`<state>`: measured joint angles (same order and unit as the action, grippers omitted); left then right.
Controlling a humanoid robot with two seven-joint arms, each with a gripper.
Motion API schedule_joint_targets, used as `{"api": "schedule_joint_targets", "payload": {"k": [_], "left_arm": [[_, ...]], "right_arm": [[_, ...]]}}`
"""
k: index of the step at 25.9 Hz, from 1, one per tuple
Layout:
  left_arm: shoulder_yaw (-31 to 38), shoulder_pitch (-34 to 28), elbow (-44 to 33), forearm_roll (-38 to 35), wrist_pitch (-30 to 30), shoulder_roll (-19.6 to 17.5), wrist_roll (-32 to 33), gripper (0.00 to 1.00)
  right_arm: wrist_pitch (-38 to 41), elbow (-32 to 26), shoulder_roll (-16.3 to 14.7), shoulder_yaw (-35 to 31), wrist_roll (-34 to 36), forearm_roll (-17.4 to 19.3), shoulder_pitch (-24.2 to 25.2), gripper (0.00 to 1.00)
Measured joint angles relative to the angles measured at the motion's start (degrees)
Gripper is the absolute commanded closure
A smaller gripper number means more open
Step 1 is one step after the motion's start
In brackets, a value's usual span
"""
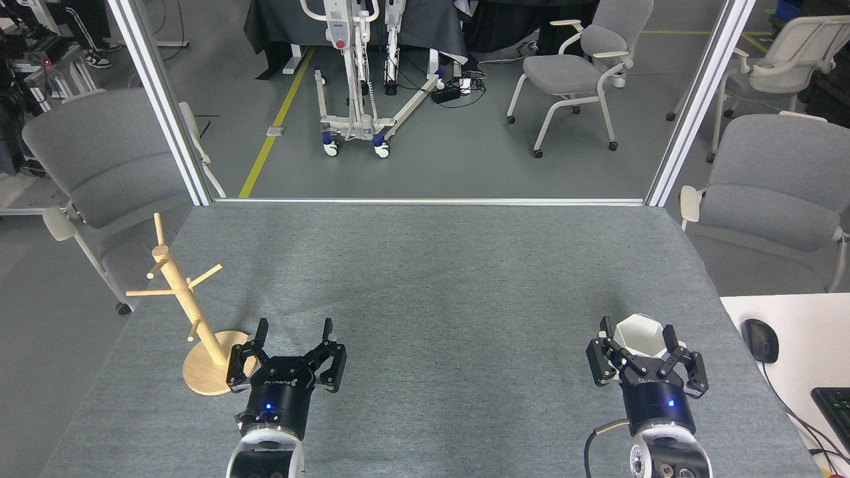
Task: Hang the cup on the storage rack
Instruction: 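Lower the open right gripper around the white hexagonal cup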
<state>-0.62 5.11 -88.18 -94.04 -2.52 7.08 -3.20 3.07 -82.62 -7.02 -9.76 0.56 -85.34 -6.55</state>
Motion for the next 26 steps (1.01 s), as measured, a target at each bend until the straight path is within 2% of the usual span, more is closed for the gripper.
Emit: {"api": "schedule_joint_targets", "payload": {"k": [14,17,23,26], "left_arm": [[-0.7,-1.0,-1.2,0.1,0.5,0.0,0.1,0.00],[-0.7,-1.1,-1.3,0.1,0.5,0.0,0.1,0.00],[-0.8,-1.3,-1.9,0.1,0.5,0.0,0.2,0.00],[-1.0,-1.3,-2.4,0.1,0.6,0.0,0.2,0.00]], "right_arm": [[0.3,-0.2,0.1,0.1,0.3,0.0,0.6,0.00],[1.8,-0.8,-0.8,-0.7,0.2,0.0,1.7,0.00],[15.7,-0.8,-2.3,-10.0,0.8,0.6,4.3,0.00],[19.5,-0.3,-2.0,-14.2,1.1,0.7,4.8,0.02]]}}
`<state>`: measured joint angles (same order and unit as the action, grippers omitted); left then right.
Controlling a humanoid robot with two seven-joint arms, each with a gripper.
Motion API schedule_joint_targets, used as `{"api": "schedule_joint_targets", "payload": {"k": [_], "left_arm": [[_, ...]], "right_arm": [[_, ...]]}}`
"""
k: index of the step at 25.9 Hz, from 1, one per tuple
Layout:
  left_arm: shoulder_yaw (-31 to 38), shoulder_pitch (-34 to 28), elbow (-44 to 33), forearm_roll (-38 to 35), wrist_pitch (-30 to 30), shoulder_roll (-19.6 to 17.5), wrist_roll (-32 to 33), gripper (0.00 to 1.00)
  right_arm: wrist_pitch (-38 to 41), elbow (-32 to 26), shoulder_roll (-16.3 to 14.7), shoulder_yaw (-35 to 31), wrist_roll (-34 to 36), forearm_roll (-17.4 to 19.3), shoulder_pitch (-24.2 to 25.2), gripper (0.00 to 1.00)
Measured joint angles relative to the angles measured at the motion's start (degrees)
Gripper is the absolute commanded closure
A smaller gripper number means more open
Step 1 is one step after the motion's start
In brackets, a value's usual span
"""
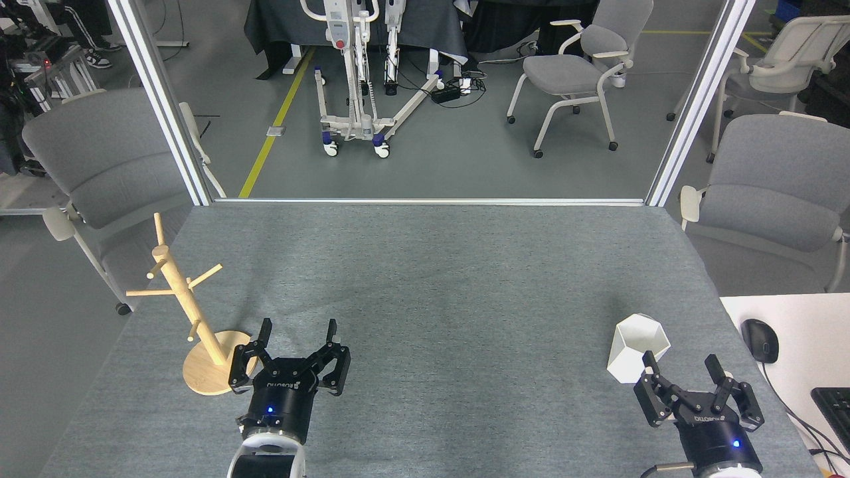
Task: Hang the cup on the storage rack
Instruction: 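Lower the open right gripper around the white hexagonal cup, then close the right gripper on the white cup's rim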
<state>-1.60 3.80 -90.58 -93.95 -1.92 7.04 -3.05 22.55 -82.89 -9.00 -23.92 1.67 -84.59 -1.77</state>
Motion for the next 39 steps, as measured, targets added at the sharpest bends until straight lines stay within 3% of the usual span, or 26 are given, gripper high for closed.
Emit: {"api": "schedule_joint_targets", "payload": {"k": [5,12,19,31,39], "left_arm": [[-0.2,0.0,-0.1,0.0,0.1,0.0,0.0,0.00],[-0.3,0.0,0.3,0.0,0.1,0.0,0.0,0.00],[-0.4,0.0,0.5,-0.1,0.1,-0.1,0.0,0.00],[-0.4,0.0,0.6,-0.2,0.0,-0.1,0.0,0.00],[-0.4,0.1,0.7,-0.2,0.0,0.0,0.6,0.01]], "right_arm": [[-6.1,1.2,1.7,-1.0,0.3,-1.0,0.3,0.02],[-14.8,1.6,3.4,5.9,3.4,-3.2,1.9,0.02],[-15.5,2.6,4.3,7.0,4.4,-7.2,2.5,0.02],[-15.5,10.3,3.4,7.1,4.5,-7.4,-2.3,0.01],[-15.5,14.5,0.9,7.0,4.6,-6.9,-5.6,0.01]]}}
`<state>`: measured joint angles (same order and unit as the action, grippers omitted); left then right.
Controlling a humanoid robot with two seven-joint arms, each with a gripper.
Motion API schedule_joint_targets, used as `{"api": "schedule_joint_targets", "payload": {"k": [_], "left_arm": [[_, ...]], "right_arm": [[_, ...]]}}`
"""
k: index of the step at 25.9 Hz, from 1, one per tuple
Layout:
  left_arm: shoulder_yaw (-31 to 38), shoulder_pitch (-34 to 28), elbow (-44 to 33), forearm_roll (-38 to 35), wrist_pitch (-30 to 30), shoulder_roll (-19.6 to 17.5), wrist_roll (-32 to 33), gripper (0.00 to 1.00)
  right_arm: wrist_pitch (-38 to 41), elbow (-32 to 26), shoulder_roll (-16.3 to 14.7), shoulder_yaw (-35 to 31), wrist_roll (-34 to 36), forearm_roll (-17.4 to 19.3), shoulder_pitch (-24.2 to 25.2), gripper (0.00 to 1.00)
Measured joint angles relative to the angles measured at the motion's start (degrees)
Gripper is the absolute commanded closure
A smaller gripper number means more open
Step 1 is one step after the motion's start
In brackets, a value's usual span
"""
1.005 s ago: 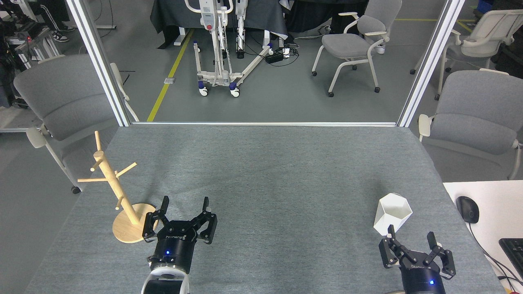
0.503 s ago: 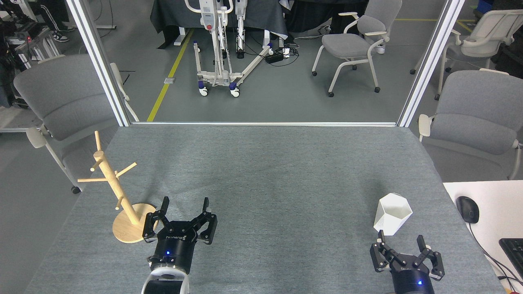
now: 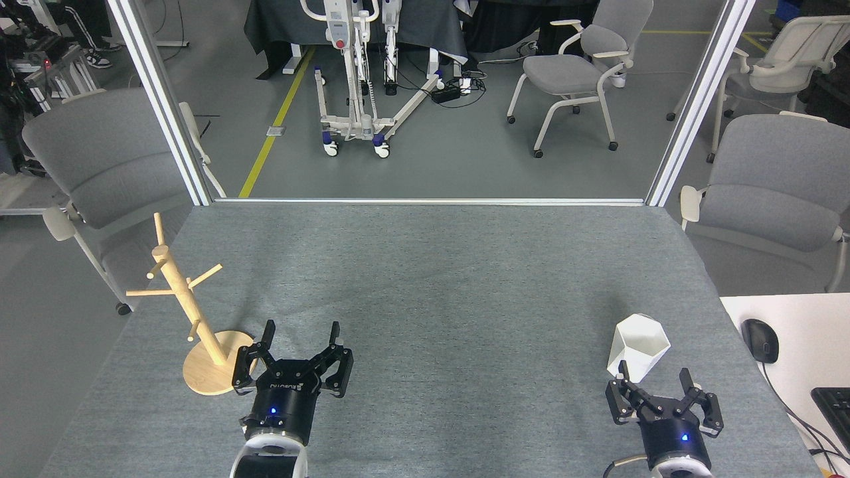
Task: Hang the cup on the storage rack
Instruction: 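Close the right gripper on the white cup's rim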
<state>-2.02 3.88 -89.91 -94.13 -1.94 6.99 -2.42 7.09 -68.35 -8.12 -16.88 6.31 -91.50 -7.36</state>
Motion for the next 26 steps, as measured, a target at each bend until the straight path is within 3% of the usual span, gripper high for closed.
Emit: {"api": "schedule_joint_targets", "payload": {"k": [15,26], "left_arm": [[0.0,0.4,1.4,0.0,0.0,0.1,0.6,0.00],[0.0,0.5,1.8,0.0,0.1,0.0,0.6,0.00]], "right_arm": [[0.0,6.1,-2.0,1.8,-0.1,0.6,-5.0,0.01],[0.5,7.5,-2.8,2.6,-0.4,1.7,-6.5,0.01]]}}
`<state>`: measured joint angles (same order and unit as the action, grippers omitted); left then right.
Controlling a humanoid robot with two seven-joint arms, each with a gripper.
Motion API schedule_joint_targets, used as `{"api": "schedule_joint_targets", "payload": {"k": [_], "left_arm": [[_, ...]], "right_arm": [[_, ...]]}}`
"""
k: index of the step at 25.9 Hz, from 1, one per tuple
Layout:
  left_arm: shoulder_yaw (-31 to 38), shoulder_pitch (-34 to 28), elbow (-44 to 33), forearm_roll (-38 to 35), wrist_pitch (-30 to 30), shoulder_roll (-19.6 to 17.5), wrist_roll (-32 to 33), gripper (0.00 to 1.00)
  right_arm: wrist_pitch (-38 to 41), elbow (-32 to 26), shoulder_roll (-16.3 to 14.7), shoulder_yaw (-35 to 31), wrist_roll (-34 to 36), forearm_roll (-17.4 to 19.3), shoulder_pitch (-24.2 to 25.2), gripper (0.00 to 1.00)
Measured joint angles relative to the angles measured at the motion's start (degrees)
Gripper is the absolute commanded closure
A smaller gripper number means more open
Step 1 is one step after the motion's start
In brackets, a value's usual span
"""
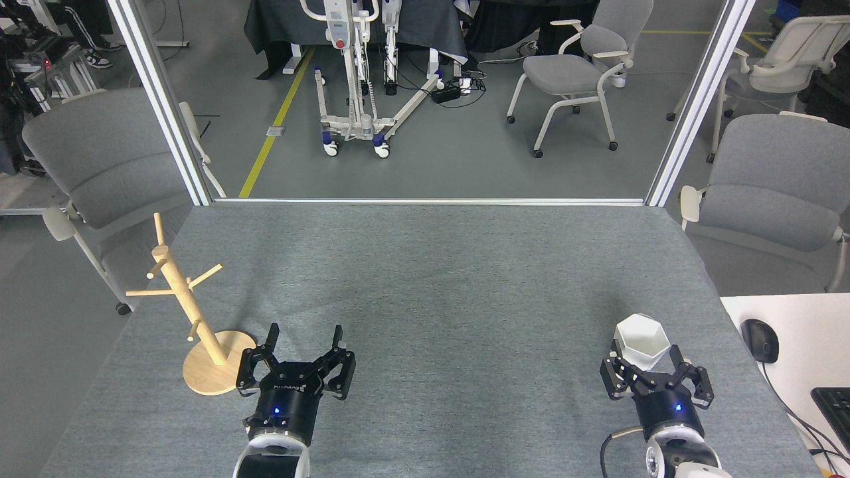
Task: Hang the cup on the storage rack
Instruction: 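Close the right gripper on the white cup's rim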
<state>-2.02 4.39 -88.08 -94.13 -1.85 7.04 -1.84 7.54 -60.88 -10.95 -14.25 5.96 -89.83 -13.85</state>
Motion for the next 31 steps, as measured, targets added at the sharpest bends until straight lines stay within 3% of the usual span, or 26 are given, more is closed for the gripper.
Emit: {"api": "schedule_joint_targets", "payload": {"k": [10,31], "left_arm": [[0.0,0.0,0.4,0.0,0.0,-0.2,0.0,0.00],[0.0,0.1,1.7,0.0,0.0,-0.3,0.0,0.00]], "right_arm": [[0.1,1.1,-1.2,0.0,0.1,0.2,-0.2,0.01],[0.0,8.2,-2.2,1.4,0.5,0.3,-5.4,0.01]]}}
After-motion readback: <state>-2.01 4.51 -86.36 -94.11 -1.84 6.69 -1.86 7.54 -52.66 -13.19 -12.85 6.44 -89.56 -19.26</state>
